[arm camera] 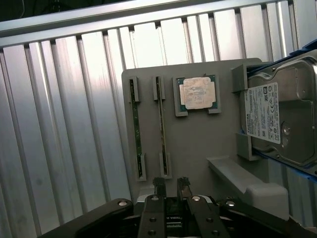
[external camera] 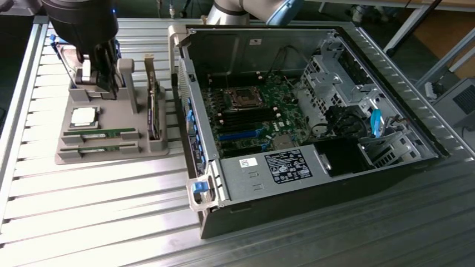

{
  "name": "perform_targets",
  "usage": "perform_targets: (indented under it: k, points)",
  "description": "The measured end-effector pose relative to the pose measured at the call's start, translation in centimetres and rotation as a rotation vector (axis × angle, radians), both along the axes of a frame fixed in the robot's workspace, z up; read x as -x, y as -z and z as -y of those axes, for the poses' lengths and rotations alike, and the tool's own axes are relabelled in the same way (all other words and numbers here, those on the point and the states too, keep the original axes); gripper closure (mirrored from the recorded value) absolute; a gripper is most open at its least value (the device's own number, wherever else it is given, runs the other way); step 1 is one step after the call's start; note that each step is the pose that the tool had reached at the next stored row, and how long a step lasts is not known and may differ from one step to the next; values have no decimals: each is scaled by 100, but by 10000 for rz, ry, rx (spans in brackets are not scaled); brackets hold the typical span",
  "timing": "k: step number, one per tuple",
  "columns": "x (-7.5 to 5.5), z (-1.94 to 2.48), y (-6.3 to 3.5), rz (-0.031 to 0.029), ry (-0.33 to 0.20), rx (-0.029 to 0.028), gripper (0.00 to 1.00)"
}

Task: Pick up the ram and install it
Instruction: 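Pick up the ram and move it above insertion slot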

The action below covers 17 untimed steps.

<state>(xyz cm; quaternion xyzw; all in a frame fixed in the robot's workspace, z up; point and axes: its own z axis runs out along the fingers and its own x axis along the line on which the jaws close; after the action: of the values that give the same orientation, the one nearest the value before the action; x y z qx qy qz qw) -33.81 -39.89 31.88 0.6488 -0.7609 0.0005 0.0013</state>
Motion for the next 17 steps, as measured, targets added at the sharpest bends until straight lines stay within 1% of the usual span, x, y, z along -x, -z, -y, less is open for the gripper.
perform_targets:
  k: [17]
  points:
    - [1,0,118,1,0,0,77]
